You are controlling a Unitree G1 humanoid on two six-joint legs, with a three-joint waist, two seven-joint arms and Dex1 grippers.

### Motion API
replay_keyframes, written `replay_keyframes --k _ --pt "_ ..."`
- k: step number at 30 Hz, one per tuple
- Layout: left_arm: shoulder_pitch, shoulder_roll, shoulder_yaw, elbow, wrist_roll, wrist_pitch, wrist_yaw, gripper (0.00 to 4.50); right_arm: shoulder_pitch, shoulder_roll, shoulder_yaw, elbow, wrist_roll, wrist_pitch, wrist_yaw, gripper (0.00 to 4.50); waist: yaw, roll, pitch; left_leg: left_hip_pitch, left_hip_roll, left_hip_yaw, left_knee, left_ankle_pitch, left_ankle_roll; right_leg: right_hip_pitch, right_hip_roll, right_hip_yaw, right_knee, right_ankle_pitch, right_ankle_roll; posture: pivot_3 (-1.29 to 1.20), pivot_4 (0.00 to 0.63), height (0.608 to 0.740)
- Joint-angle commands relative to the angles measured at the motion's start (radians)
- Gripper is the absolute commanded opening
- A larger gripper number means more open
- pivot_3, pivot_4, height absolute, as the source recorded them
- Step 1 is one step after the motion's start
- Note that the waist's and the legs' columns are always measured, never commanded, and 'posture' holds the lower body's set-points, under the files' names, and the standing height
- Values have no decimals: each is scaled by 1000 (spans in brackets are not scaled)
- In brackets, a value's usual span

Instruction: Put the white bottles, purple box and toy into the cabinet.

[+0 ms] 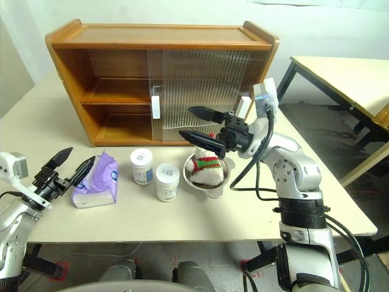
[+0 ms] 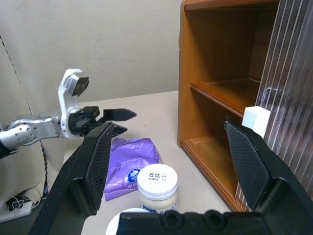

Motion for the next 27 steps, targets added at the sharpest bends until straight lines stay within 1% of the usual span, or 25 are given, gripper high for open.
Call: replay_keyframes --k 1,13,16,18,21,27 --pt "47 -9 1 -27 -5 -36 0 4482 -8 -2 12 4 -10 2 6 4500 0 0 0 0 1 0 0 0 0 0 0 0 0 0 0 -7 0 740" --pt "193 -16 1 -38 -25 -83 -13 4482 -19 2 22 16 -13 7 11 4500 3 0 0 1 8 1 0 -1 1 -1 7 0 0 -3 -5 11 8 740" --pt "228 -24 -1 -5 -18 -121 -29 4482 -25 5 28 21 -14 5 13 4500 4 1 0 1 8 1 -1 -1 0 -1 7 0 0 -3 -6 19 11 740" --pt "242 -31 -5 22 -10 -145 -34 4482 -27 5 32 22 -13 5 13 4500 5 1 1 1 8 0 -1 -4 -5 -1 7 0 0 -4 -6 22 13 740" --pt "261 -44 -15 70 11 -182 -40 4482 -32 4 33 23 -10 6 13 4500 6 2 1 1 9 0 -1 -5 -5 -1 7 0 1 -4 -7 20 13 740" --pt "247 -59 -29 154 43 -234 -34 4482 -35 2 32 22 -10 9 11 4500 7 2 1 1 9 0 -2 -5 -6 -2 7 0 1 -5 -8 14 14 740"
